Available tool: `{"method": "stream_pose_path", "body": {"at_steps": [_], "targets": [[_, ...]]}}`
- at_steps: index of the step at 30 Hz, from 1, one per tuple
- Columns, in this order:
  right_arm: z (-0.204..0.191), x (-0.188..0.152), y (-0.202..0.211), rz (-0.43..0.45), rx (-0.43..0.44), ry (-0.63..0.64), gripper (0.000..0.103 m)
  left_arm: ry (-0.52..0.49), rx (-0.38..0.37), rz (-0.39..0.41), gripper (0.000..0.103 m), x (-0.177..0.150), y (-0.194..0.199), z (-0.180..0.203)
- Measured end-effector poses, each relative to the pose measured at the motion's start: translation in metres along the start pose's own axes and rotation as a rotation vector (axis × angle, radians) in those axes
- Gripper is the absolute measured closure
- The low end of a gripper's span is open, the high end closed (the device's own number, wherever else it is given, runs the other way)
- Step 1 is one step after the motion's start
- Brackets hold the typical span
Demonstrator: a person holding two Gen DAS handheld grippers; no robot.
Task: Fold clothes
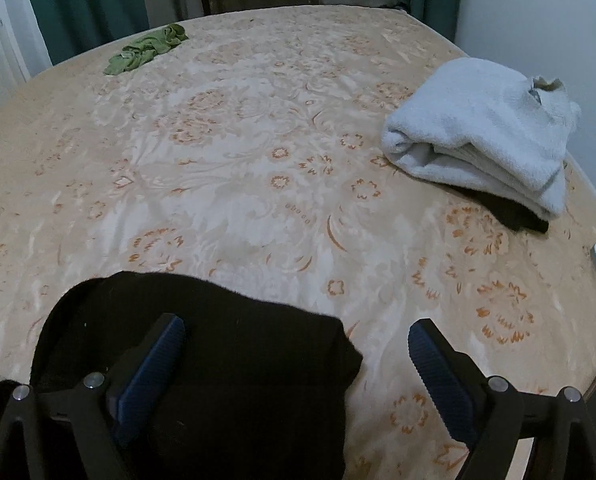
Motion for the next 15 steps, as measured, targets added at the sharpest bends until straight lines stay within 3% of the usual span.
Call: {"method": "stream_pose_path", "body": {"at_steps": [3, 4, 7, 9, 12, 15], "targets": [[0.002, -0.004, 0.004, 0.001, -0.008, 0.003, 0.009, 0.07, -0.05, 0.136, 0.036, 0.029, 0.014, -0.009], [0.002, -0.007, 0.003, -0.005, -0.008, 0.007, 0.009, 0.083, -0.035, 0.181, 0.028, 0.041, 0.018, -0.013], [0.002, -0.016, 0.001, -0.026, -0.008, 0.014, 0.009, 0.103, 0.066, 0.274, 0.02, 0.068, 0.024, -0.028], [0.002, -0.021, -0.001, -0.033, -0.007, 0.016, 0.01, 0.09, 0.217, 0.241, 0.02, 0.073, 0.005, -0.046], [0.002, -0.024, -0.001, -0.03, -0.01, 0.008, 0.01, 0.07, 0.452, 0.109, 0.02, 0.067, -0.039, -0.078], [0.002, -0.026, 0.0, -0.028, -0.019, 0.011, 0.01, 0.063, 0.587, -0.067, 0.02, 0.047, -0.084, -0.099]]}}
Point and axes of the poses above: each gripper's, at about its wrist camera, not at the fingertips, and y roughly against the way its jaws point, z to its right, x to its top, the point moved 9 cm from there along -y, roughly the way its jaws point, and after that the axes turned 7 degrees about z, right-handed, at the moved point
